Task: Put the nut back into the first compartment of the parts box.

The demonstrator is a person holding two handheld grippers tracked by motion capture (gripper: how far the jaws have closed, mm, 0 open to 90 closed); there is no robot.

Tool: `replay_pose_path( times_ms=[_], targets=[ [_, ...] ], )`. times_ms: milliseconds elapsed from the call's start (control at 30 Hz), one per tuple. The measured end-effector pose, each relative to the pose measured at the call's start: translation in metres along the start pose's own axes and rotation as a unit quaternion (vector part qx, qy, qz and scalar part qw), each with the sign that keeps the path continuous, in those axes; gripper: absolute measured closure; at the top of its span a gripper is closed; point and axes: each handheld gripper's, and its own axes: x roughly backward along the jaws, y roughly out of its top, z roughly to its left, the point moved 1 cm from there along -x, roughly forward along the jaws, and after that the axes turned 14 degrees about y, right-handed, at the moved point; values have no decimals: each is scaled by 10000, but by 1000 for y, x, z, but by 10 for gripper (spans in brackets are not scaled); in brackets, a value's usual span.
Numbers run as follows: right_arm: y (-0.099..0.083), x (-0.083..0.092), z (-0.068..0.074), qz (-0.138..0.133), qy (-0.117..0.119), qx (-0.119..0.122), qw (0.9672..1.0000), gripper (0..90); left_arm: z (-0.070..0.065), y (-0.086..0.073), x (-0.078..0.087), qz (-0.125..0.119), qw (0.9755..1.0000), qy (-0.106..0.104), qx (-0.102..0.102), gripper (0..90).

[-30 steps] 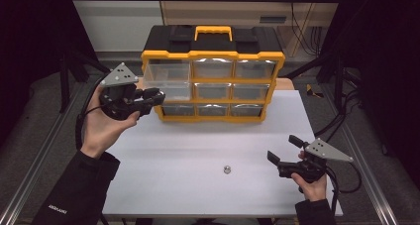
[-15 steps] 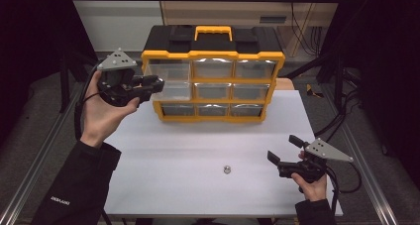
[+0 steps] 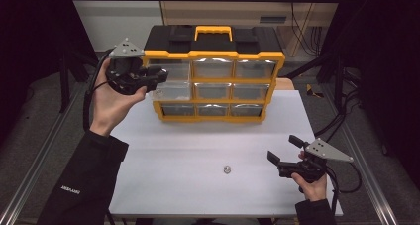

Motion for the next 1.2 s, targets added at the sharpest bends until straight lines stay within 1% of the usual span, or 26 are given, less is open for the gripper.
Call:
replay_pose_path(
  times_ms=[33,67,133,167,300,467,533,567,700,800,867,900,933,1000,1033,1067,1133,1200],
  targets=[
    [0,0,0,-1,-2,0,10000,30,0,0,-2,5,10000,17,-2,693],
    [0,0,0,-1,3,-14,10000,30,1,0,-3,57,9999,27,-85,693],
    [0,0,0,8,-6,8,10000,30,2,1,-6,66,9999,74,-68,693],
    [0,0,0,12,-1,8,10000,30,1,1,-9,22,9999,87,51,693],
    [0,0,0,16,-3,7,10000,30,3,1,-13,10,9999,136,83,693],
    [0,-1,0,1,3,5,10000,30,6,2,-21,80,9997,234,78,693],
    [0,0,0,1,3,1,10000,30,6,1,-23,98,9996,239,60,693],
    [0,0,0,7,3,2,10000,30,7,1,-25,97,9997,229,82,693],
    [0,0,0,17,8,-1,10000,30,8,1,-28,121,9995,290,61,693],
    [0,0,0,8,18,-2,10000,30,9,0,-31,123,9994,299,79,693],
    [0,0,0,11,15,-5,10000,30,10,-1,-33,150,9994,308,79,693],
    [0,0,0,13,14,-3,10000,30,11,-1,-34,183,9993,311,47,693],
    [0,0,0,11,17,-2,10000,30,10,-2,-36,164,9993,323,111,693],
    [0,0,0,14,20,-2,10000,30,11,-3,-38,233,9992,316,56,693],
    [0,0,0,14,19,-7,10000,30,10,-4,-40,221,9992,327,102,693],
    [0,0,0,12,15,-10,10000,30,10,-4,-41,231,9991,326,106,693],
    [0,0,0,12,15,-6,10000,30,11,-5,-42,283,9990,335,55,693],
    [0,0,0,5,21,-10,10000,30,11,-6,-43,315,9989,346,48,693]
  ],
)
